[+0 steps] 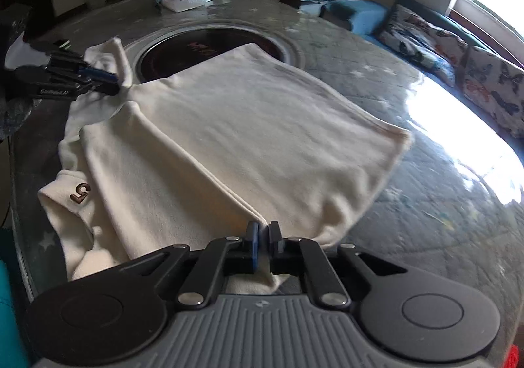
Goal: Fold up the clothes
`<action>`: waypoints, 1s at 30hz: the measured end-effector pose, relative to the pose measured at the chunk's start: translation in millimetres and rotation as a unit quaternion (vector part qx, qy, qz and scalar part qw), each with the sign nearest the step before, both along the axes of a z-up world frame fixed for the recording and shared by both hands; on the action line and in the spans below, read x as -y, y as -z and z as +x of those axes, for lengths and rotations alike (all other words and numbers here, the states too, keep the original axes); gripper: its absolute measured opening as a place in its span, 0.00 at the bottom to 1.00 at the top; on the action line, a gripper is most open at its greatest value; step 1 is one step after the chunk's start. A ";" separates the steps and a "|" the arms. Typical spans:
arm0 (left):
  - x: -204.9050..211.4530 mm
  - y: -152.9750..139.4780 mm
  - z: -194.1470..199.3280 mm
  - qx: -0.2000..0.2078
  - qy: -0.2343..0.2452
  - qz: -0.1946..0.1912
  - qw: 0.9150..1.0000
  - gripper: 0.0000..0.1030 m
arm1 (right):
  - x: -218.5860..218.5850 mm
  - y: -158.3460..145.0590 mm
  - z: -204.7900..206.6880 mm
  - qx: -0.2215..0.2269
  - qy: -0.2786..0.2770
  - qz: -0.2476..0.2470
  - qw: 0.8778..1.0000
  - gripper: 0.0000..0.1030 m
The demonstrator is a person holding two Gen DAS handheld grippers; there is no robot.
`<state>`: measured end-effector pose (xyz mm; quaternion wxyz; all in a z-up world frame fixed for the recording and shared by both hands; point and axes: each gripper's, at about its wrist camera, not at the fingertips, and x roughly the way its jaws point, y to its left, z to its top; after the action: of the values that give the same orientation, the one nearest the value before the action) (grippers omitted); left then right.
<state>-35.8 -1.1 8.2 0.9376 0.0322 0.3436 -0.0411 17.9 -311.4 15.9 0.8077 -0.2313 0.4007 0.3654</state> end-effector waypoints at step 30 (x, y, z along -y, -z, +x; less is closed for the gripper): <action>41.8 -3.4 -28.6 0.025 0.075 -0.059 0.995 0.28 | -37.9 12.4 -47.1 0.019 0.032 0.055 0.998 0.42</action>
<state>-64.4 -43.0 11.5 0.9404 0.0036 0.3138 -0.1312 -29.1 -273.5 3.4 0.8382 -0.1804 0.3714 0.3563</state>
